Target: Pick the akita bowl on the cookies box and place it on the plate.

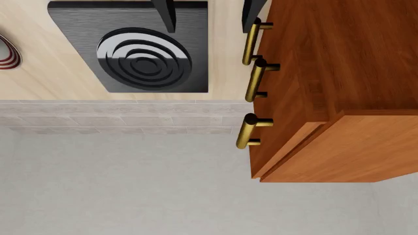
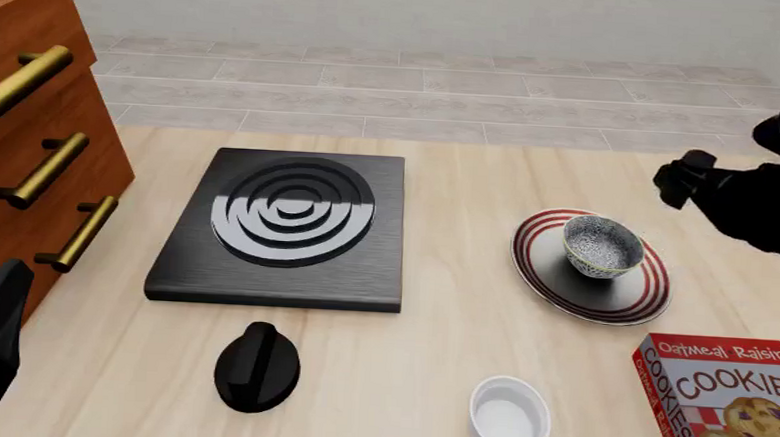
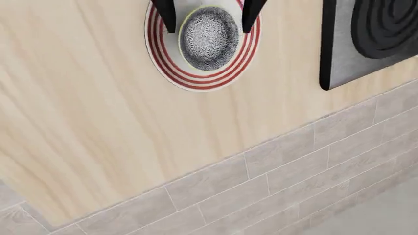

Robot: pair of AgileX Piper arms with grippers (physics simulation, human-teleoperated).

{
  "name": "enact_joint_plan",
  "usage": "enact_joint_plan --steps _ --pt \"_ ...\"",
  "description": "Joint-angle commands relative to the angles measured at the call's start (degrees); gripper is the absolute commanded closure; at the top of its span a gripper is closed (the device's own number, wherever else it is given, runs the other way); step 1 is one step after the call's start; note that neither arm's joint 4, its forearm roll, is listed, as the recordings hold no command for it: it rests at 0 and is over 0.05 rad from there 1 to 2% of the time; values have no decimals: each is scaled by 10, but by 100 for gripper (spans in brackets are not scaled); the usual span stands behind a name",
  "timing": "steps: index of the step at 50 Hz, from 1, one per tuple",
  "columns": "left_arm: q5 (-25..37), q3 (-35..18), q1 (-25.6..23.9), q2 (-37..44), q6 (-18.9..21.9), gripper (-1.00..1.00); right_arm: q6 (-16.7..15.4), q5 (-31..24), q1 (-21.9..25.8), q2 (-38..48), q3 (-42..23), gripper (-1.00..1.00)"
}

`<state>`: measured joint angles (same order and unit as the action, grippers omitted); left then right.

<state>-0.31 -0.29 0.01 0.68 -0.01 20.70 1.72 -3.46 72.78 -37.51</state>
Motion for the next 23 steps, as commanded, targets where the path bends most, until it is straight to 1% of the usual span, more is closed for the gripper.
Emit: enact_joint_plan --steps 1,5,7,8,9,11,13,16,23 --pt "0 0 0 0 0 -100 -13 -121 16 -180 -5 -100" --pt "0 0 0 0 0 -100 -11 -165 23 -240 -7 -100" --pt "0 0 0 0 0 -100 -16 -184 25 -262 -10 -100" --pt "0 0 0 0 0 -100 -16 -184 25 -263 -10 -100" --pt "0 0 0 0 0 -100 -14 -205 30 -291 -12 -100" --pt "0 0 0 0 0 -100 -15 -214 30 -302 -14 -100" --pt "0 0 0 0 0 -100 -15 -246 35 -343 -18 -100" --pt "0 0 0 0 0 -100 -15 -261 39 -364 -20 -100" --pt "0 0 0 0 0 -100 -32 -337 39 -454 -44 -100"
